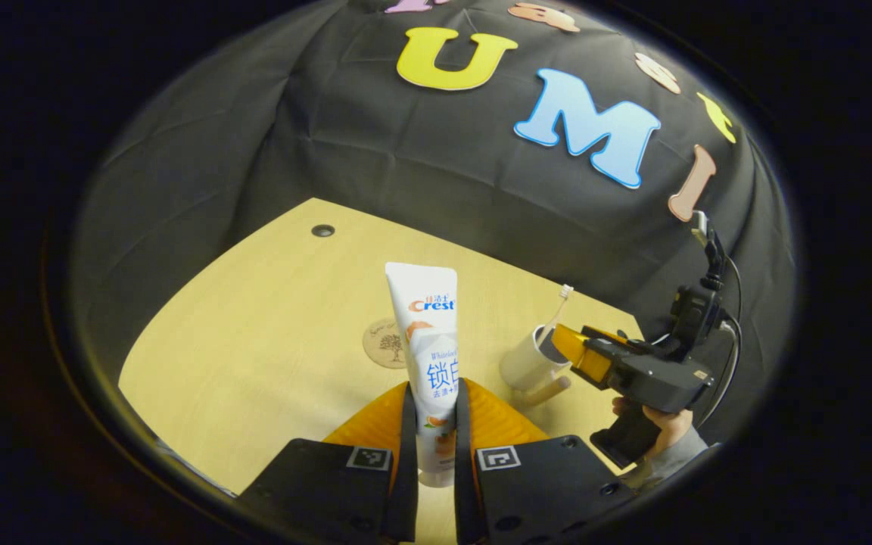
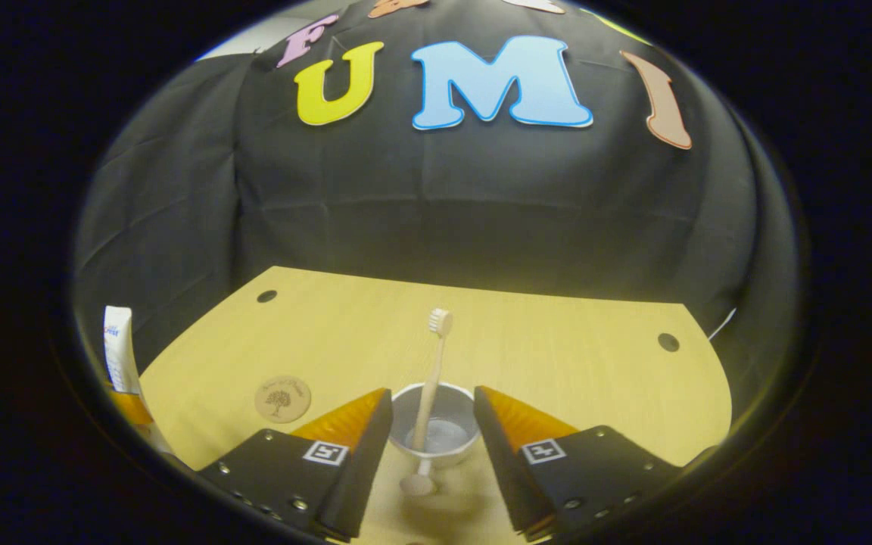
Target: Put the toothbrush and toothpaste on the desktop into the cup, then pick up the cup and place it on the coaster on the desktop.
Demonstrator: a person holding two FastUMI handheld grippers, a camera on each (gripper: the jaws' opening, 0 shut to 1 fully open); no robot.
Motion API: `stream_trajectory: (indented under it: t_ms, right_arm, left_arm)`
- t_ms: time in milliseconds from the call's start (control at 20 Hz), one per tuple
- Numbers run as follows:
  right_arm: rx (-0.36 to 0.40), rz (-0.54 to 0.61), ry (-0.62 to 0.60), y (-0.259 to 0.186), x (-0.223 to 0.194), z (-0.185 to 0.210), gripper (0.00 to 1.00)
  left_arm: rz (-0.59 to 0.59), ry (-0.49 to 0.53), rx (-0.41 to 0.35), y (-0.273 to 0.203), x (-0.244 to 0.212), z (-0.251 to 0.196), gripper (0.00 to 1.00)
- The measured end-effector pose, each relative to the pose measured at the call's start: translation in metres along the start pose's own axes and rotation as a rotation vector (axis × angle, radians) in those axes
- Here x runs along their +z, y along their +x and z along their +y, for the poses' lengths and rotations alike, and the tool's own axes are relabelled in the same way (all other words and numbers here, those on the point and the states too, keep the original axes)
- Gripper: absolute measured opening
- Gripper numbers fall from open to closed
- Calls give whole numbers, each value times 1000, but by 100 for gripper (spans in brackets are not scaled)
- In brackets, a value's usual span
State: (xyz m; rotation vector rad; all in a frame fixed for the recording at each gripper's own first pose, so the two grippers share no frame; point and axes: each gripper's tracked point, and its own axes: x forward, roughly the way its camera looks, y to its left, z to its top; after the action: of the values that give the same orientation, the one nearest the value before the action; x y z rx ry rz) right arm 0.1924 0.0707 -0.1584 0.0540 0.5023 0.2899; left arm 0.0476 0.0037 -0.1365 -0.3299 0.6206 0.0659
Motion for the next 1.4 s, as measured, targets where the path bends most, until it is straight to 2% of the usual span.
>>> stream_trajectory:
  t_ms: [100,150,400,700,900,1100,1400]
  right_arm:
    - [-17,-5,10,-9,-1,-8,82]
    - [-28,-8,17,-14,-3,-13,84]
    - [-67,-4,84,-45,-8,-38,83]
    - [-88,36,158,-92,-29,-59,83]
    - [-140,66,157,-116,-51,-78,83]
    - [-155,117,196,-131,-75,-88,83]
    - [-159,144,231,-144,-88,-102,84]
  left_arm:
    - [-5,7,-11,2,2,-3,25]
    - [-9,10,-16,3,4,-6,27]
    - [-28,40,-67,16,12,-24,29]
    - [-61,41,-167,41,26,-61,27]
    - [-134,42,-228,53,46,-89,27]
    - [-195,17,-297,64,63,-117,27]
    - [-278,-26,-355,84,79,-154,27]
